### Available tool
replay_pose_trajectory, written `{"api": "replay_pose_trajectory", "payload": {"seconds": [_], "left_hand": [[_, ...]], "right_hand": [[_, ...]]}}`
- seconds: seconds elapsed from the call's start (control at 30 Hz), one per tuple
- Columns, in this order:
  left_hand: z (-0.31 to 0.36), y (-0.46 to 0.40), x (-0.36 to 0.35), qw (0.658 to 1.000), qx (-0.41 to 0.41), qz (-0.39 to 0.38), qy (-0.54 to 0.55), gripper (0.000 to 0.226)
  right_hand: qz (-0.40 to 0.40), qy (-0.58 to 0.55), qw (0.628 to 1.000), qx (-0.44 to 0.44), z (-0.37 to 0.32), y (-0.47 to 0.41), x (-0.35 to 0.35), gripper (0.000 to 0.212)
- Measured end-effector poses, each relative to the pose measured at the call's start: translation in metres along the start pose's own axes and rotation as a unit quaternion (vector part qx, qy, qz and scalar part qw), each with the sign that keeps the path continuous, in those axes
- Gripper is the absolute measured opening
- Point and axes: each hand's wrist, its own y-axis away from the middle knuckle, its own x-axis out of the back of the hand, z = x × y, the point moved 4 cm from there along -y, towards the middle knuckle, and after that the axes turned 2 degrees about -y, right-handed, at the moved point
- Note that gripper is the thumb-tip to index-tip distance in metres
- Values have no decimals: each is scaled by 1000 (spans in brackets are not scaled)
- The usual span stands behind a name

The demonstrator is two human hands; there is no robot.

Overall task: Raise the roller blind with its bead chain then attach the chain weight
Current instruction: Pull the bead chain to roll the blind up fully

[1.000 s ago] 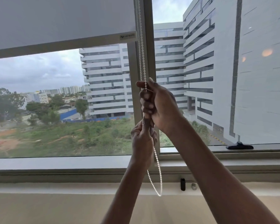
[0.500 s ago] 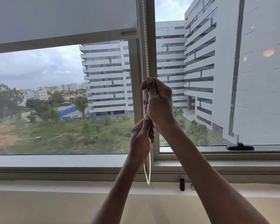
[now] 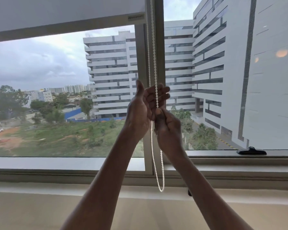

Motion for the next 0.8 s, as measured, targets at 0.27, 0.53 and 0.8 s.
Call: {"api": "replay_pose_trajectory", "payload": {"seconds": [0.27, 0.53, 0.8], "left_hand": [[19, -17, -26, 999, 28, -33, 5, 65], [7, -14, -19, 985, 29, -36, 166, 48], [9, -11, -9, 988, -29, 50, 142, 32]], "right_hand": [[-1, -23, 999, -47, 21, 22, -1, 29], [-11, -8, 999, -40, 20, 19, 0, 34], [-32, -36, 997, -57, 24, 19, -7, 34]]}}
